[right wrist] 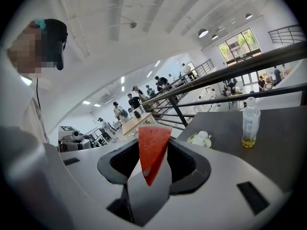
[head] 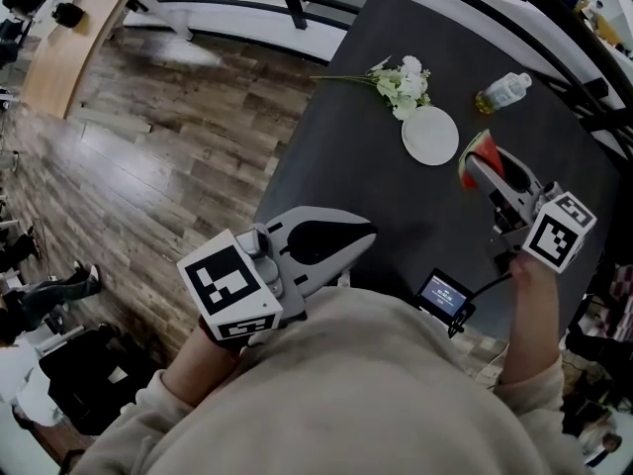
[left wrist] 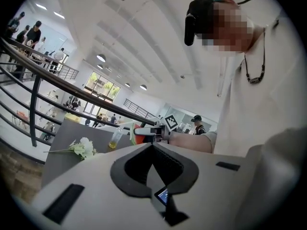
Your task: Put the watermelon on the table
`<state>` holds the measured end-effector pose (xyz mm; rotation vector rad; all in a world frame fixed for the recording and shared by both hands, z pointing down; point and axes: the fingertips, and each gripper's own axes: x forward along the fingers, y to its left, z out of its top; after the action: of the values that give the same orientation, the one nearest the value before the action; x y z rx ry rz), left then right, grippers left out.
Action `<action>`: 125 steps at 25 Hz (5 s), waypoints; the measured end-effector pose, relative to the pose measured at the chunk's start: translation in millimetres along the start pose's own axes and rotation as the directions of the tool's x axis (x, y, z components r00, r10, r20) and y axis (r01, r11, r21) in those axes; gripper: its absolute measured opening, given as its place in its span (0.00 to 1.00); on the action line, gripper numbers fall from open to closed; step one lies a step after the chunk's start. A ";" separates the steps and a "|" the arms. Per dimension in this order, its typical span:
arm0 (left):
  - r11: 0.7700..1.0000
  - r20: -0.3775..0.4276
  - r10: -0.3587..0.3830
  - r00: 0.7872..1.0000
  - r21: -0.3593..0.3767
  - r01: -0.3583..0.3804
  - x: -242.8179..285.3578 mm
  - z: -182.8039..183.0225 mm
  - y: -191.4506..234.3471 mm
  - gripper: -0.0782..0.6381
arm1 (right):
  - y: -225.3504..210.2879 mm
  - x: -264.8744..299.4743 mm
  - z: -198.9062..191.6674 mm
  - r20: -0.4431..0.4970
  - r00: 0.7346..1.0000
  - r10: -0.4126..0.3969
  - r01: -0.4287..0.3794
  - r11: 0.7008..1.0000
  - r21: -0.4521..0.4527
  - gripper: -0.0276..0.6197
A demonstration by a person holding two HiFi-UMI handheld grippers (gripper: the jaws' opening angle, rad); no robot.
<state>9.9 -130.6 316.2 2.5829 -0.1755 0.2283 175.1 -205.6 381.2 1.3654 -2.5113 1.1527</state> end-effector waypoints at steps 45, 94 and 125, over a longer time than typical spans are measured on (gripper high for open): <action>0.981 -0.016 0.150 0.989 -0.123 -0.151 -7.3 -27.2 38.3 0.12 | -143.0 100.0 -94.7 -0.286 0.949 -0.132 0.149 0.988 0.040 0.34; 0.981 -0.027 0.172 0.985 -0.087 -0.174 -18.4 -35.0 27.9 0.12 | -187.9 122.9 -129.7 -0.415 0.861 -0.293 0.286 0.955 -0.079 0.44; 0.972 -0.028 -0.179 0.983 0.152 0.181 39.9 40.2 -20.4 0.12 | 4.8 -50.7 -22.5 0.026 0.998 -0.049 0.052 0.992 -0.118 0.07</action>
<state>57.5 -137.6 280.0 2.7294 0.0860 0.1999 195.9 -154.3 375.3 1.4107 -2.5005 0.9678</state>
